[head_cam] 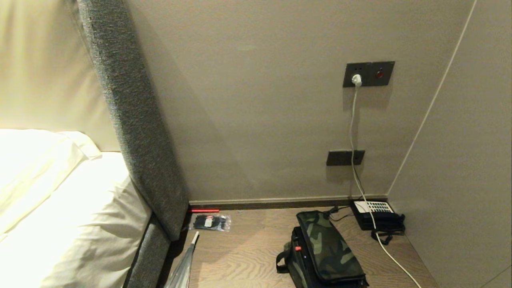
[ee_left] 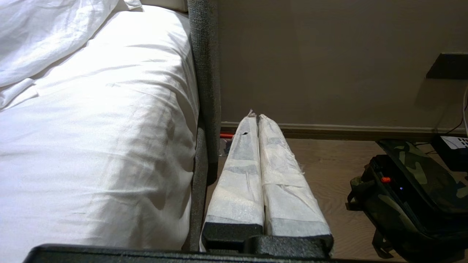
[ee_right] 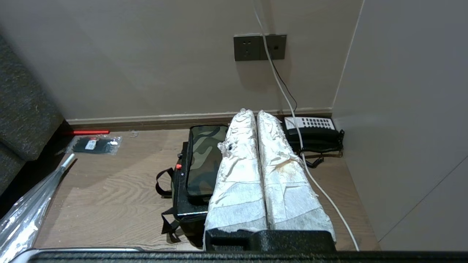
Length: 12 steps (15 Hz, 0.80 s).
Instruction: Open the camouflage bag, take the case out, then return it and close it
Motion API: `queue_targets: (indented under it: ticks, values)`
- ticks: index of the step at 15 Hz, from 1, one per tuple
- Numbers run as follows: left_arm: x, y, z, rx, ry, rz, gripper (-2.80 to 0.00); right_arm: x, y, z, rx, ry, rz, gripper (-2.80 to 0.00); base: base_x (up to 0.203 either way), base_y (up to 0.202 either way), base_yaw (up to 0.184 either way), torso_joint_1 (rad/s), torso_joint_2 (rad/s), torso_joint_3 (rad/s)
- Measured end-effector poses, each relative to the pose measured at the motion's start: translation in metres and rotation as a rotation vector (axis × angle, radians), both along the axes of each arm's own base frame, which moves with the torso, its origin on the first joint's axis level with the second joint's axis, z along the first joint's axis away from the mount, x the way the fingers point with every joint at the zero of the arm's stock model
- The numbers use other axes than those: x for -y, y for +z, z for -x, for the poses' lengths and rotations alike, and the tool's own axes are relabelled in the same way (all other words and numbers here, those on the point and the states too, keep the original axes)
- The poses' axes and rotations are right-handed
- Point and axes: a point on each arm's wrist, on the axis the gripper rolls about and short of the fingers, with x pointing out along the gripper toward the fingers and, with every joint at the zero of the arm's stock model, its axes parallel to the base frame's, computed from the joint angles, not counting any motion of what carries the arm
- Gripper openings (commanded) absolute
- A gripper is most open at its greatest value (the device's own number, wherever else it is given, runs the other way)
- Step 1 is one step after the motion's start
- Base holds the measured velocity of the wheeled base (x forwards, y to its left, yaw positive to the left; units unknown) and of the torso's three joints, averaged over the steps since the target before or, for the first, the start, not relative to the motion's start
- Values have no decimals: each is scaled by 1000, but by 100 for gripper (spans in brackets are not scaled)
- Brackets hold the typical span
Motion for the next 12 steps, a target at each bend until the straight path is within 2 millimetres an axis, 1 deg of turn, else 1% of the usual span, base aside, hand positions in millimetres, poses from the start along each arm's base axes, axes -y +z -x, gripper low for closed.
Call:
queue_targets:
  ticks: [12]
  values:
    - [0, 0, 0, -1, -1, 0, -280, 0, 0, 0, 4, 1, 1, -280, 0, 0, 0, 0, 0, 0]
